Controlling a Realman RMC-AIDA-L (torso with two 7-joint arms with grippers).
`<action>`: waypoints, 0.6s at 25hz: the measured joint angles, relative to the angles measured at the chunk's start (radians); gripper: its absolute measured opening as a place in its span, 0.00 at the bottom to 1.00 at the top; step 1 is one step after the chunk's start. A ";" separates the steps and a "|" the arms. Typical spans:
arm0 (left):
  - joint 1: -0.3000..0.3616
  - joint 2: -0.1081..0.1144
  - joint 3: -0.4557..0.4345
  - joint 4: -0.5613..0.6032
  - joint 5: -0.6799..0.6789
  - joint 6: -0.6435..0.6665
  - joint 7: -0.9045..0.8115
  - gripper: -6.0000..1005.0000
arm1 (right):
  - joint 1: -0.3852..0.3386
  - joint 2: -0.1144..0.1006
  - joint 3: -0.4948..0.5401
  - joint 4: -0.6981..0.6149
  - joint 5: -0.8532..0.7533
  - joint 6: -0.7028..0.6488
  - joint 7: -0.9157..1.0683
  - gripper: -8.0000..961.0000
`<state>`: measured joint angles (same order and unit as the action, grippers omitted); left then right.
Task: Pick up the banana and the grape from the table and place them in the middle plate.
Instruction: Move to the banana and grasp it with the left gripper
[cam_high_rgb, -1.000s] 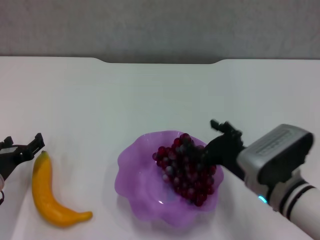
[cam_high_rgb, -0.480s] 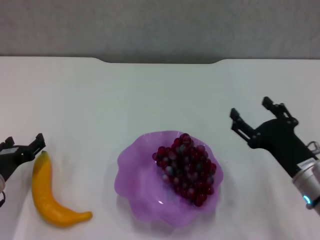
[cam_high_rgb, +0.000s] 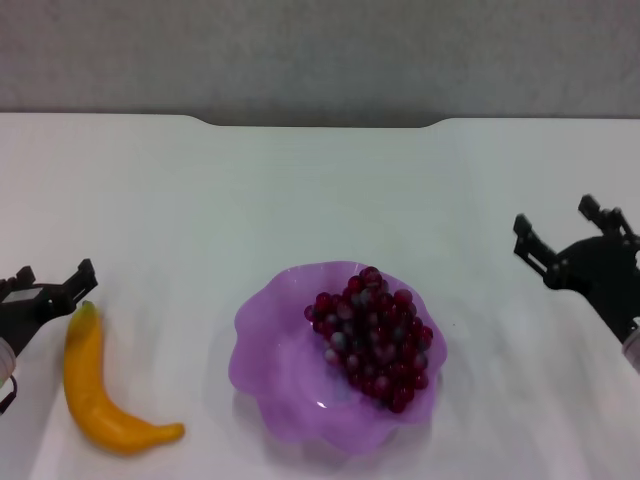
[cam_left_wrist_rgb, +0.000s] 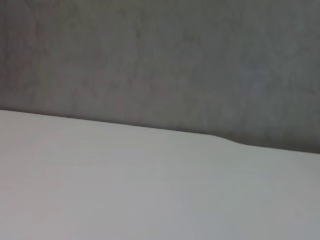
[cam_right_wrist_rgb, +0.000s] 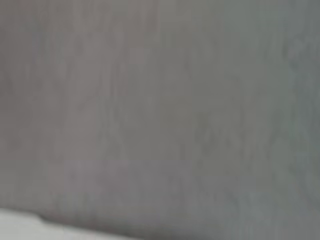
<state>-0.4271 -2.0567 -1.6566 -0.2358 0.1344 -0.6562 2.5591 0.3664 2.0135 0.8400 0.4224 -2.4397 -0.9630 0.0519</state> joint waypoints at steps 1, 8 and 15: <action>0.000 0.000 0.000 0.000 0.000 -0.006 -0.001 0.85 | 0.012 -0.001 -0.004 -0.017 0.001 0.029 -0.003 0.93; 0.005 0.000 0.000 0.000 0.003 -0.033 -0.002 0.84 | 0.046 -0.004 0.001 -0.099 0.001 0.090 -0.005 0.93; -0.003 0.002 0.000 0.001 0.005 -0.055 -0.012 0.84 | 0.068 -0.004 0.001 -0.109 0.002 0.173 -0.006 0.93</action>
<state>-0.4298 -2.0552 -1.6566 -0.2350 0.1396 -0.7113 2.5470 0.4340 2.0093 0.8406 0.3134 -2.4378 -0.7904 0.0459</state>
